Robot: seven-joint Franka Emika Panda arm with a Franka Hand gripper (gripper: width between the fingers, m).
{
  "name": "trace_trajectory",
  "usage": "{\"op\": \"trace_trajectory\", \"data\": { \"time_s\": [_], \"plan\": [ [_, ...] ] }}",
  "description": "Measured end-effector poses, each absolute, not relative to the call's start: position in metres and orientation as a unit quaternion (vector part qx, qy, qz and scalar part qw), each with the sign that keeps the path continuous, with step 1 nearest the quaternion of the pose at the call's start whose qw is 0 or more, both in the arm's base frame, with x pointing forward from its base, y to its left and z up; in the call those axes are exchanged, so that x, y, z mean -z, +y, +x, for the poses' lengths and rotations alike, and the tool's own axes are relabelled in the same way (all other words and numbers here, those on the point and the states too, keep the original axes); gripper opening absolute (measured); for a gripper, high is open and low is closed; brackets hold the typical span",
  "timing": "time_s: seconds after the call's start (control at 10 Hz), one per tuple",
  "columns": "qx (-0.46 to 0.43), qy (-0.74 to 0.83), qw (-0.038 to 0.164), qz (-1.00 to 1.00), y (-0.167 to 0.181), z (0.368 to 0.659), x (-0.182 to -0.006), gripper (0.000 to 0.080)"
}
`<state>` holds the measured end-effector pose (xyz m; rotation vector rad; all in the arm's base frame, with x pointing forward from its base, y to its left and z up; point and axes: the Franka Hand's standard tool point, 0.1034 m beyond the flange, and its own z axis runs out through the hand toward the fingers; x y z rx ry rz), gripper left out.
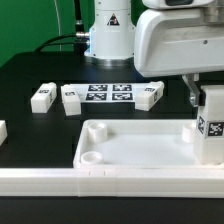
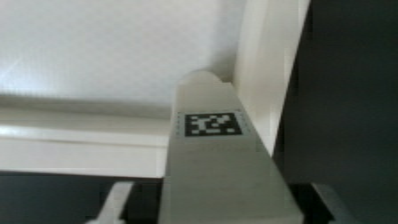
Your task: Assemble desk
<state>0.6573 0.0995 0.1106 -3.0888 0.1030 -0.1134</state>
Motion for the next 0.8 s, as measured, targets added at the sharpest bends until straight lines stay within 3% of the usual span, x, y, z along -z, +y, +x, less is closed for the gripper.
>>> {"op": "trace_trajectory", "data": {
  "time_s": [0.3, 0.8],
  "plan": [
    [0.037, 0.211, 0.043, -0.976, 0.0962, 0.6598, -0.1106, 0.029],
    [0.026, 0.432, 0.054, -0.9, 0.0947, 0.6601, -0.1107, 0.029]
  ]
}}
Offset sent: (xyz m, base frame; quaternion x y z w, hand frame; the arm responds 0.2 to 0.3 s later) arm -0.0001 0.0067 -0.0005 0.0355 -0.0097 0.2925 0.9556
